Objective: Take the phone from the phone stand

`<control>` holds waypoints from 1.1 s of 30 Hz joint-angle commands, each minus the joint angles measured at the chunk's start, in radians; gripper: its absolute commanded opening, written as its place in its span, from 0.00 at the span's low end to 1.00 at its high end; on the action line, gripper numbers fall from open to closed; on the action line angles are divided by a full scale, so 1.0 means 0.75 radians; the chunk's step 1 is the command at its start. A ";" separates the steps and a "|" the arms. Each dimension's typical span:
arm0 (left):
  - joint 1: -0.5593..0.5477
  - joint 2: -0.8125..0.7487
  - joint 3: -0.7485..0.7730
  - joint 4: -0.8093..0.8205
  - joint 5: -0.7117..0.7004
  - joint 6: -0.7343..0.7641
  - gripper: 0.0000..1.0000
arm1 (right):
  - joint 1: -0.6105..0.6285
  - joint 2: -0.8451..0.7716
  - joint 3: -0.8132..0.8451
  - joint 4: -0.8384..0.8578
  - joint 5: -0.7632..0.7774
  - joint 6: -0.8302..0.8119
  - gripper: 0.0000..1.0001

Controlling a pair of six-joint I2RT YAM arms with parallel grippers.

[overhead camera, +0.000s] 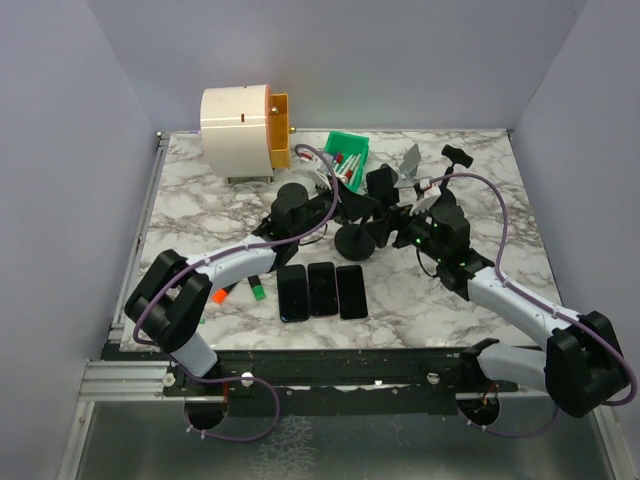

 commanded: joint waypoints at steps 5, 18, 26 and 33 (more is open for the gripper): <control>0.072 -0.020 -0.192 0.242 0.026 -0.130 0.00 | -0.011 0.004 -0.002 0.057 0.022 0.072 0.00; 0.173 0.119 -0.299 0.638 0.149 -0.434 0.00 | -0.074 -0.017 -0.089 0.232 -0.130 0.168 0.01; 0.176 0.137 -0.305 0.676 0.157 -0.449 0.00 | -0.085 -0.026 -0.115 0.315 -0.226 0.197 0.01; 0.176 0.135 -0.306 0.692 0.169 -0.447 0.00 | -0.088 -0.055 -0.141 0.345 -0.291 0.199 0.00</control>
